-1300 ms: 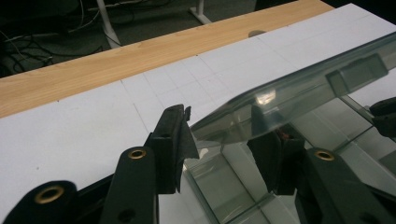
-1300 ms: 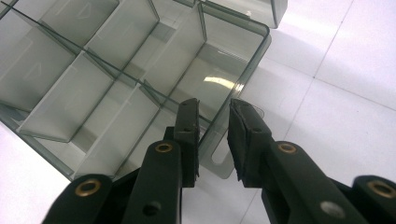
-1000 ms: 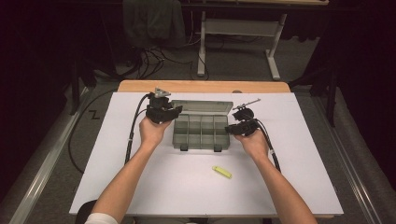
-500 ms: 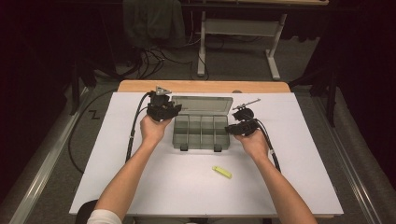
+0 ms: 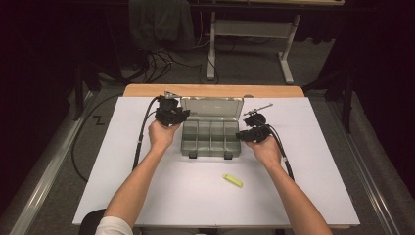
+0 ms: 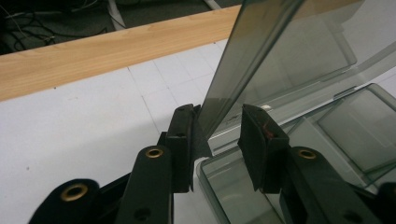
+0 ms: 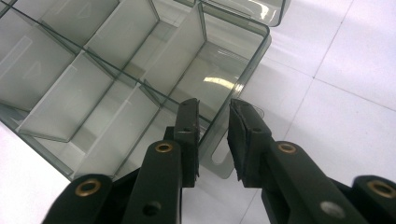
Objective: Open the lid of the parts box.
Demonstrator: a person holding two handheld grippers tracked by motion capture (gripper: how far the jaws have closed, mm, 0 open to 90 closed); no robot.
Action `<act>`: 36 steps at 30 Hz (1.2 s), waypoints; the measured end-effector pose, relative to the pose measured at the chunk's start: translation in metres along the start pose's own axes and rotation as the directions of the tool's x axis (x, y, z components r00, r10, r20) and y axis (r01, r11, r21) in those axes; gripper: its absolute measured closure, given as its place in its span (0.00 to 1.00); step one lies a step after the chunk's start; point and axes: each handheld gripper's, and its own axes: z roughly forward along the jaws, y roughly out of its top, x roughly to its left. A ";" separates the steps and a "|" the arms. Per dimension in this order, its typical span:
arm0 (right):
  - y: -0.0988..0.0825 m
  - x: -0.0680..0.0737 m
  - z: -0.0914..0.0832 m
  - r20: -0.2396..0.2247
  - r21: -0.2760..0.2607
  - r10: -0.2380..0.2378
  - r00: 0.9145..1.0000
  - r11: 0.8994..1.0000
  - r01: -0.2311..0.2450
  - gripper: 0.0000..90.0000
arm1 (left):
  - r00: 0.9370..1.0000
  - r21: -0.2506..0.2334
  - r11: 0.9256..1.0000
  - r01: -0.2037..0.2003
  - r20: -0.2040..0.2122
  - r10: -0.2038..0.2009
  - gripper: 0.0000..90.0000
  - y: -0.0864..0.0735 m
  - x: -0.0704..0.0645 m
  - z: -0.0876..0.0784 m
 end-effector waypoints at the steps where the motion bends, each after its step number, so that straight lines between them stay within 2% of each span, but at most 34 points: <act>1: 0.000 0.000 0.000 0.000 0.000 0.000 1.000 1.000 0.000 0.84 | 1.000 0.000 1.000 0.000 0.000 0.000 0.73 0.000 0.000 0.000; 10: 0.000 0.001 0.000 0.004 0.002 -0.003 1.000 1.000 0.003 0.84 | 0.999 0.016 0.999 -0.032 -0.030 0.033 0.77 -0.004 0.003 0.010; 16: 0.000 0.001 0.000 0.003 -0.001 -0.003 1.000 1.000 0.003 0.84 | 0.999 0.035 0.999 0.005 -0.049 -0.004 0.78 -0.004 0.007 0.017; 24: 0.000 0.001 0.000 0.005 0.001 -0.003 1.000 1.000 0.003 0.84 | 0.998 0.051 0.999 -0.005 -0.066 0.009 0.79 -0.005 0.008 0.023; 36: 0.000 0.001 0.000 0.005 0.001 -0.006 1.000 1.000 0.006 0.84 | 0.996 0.085 0.996 0.008 -0.091 0.000 0.81 -0.011 0.012 0.030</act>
